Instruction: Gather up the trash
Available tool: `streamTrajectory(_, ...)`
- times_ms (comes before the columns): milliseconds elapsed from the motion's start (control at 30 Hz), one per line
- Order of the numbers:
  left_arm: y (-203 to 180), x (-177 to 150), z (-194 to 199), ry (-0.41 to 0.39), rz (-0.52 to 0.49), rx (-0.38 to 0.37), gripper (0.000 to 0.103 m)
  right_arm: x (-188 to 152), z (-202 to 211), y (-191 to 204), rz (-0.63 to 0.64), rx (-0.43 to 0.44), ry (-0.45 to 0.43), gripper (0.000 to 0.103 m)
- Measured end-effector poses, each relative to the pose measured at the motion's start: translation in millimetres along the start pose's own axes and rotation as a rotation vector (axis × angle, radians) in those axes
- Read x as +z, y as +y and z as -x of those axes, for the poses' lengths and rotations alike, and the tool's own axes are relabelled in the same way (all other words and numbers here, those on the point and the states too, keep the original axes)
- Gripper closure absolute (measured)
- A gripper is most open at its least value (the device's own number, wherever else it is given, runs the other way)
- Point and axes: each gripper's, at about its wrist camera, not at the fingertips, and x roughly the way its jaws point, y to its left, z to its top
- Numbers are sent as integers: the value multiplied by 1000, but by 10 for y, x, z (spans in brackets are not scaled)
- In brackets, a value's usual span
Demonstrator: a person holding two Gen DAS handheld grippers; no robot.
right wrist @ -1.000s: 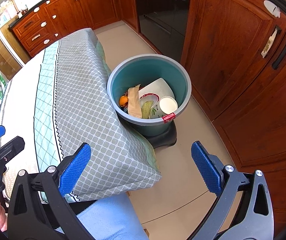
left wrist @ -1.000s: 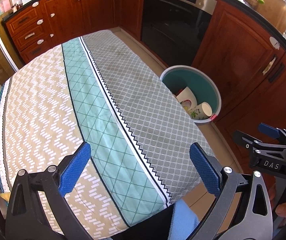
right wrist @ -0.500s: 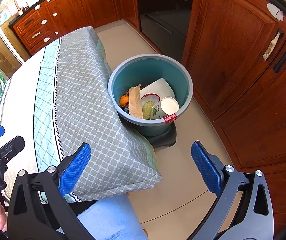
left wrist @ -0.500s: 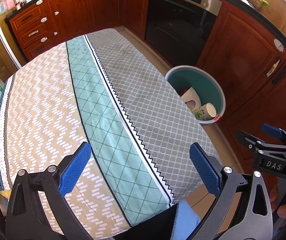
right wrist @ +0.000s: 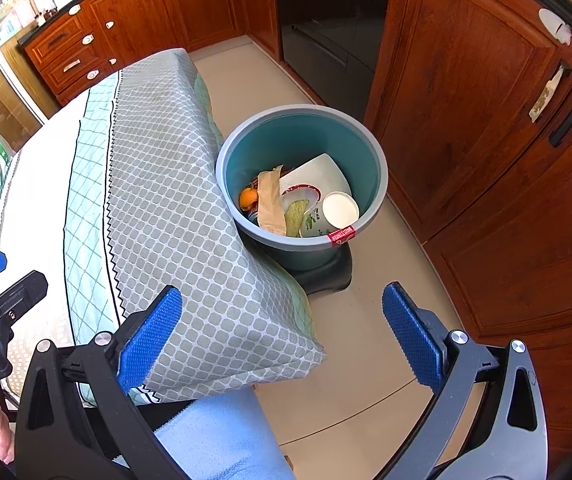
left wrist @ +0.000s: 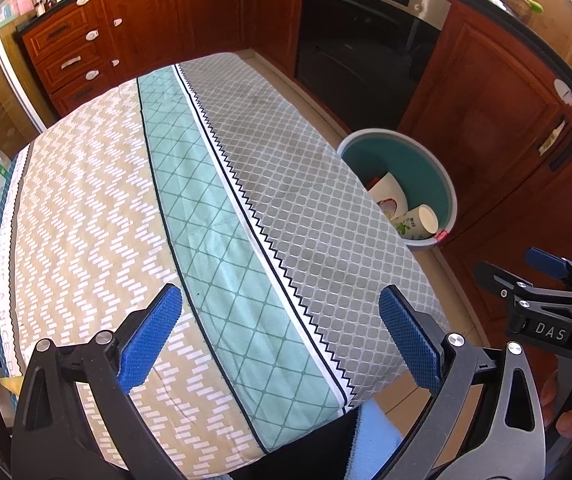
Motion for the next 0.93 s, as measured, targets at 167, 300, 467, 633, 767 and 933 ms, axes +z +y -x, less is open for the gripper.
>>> streamTrajectory(167, 10, 2, -11, 4, 2, 5, 4, 0, -25, -8, 0, -3, 6, 7)
streamTrajectory(300, 15, -2, -30, 9, 4, 6, 4, 4, -45, -20, 0, -4, 10, 7)
streamTrajectory(467, 4, -2, -51, 14, 3, 11, 4, 8, -55, -20, -1, -7, 11, 7)
streamTrajectory(633, 9, -4, -74, 20, 4, 13, 4, 12, -74, -5, 4, -9, 14, 7)
streamTrajectory(767, 17, -2, -89, 26, 8, 16, 4, 30, -84, 3, 7, -13, 16, 7)
streamTrajectory(933, 61, 3, -108, 34, 22, 16, 4, 45, -90, 7, 9, -18, 20, 7)
